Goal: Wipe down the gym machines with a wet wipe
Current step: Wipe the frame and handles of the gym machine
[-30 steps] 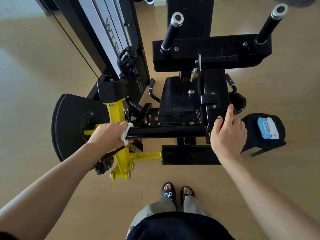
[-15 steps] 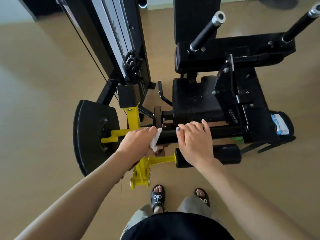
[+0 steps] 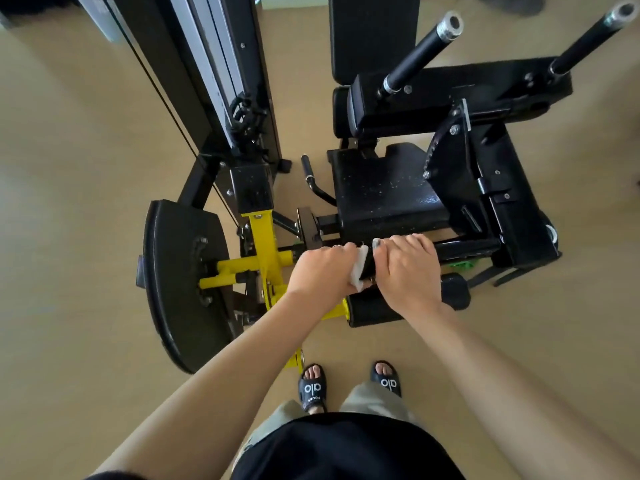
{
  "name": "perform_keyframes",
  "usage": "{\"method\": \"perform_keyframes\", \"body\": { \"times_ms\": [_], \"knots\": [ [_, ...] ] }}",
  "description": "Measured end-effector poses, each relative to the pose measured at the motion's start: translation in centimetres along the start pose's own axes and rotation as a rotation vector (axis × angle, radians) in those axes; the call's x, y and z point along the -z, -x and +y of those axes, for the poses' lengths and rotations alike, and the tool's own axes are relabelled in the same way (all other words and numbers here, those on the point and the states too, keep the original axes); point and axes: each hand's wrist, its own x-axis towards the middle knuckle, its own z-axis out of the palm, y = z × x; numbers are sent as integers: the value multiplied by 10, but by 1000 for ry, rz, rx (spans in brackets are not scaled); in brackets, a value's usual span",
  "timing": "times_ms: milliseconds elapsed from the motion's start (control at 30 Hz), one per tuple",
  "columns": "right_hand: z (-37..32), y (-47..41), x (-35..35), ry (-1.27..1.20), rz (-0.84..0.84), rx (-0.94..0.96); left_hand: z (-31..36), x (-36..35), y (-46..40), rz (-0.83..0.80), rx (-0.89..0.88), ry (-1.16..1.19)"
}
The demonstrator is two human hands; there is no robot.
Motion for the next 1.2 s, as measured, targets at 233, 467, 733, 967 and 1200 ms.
{"method": "perform_keyframes", "body": {
  "times_ms": [233, 467, 733, 967, 1200],
  "knots": [
    [-1, 0, 1, -38, -24, -20, -44, -34, 42, 114, 427, 1091],
    [7, 0, 2, -85, -38, 53, 5, -42, 54, 326, 1426, 1426],
    [15, 3, 2, -121, -68, 126, 46, -28, 33, 569, 1562, 2053],
    [16, 4, -1, -149, -53, 115, 57, 9, 5, 781, 1628, 2391],
    [17, 4, -1, -109, -49, 143, 37, -39, -5, 720, 1610, 2773]
  ]
}}
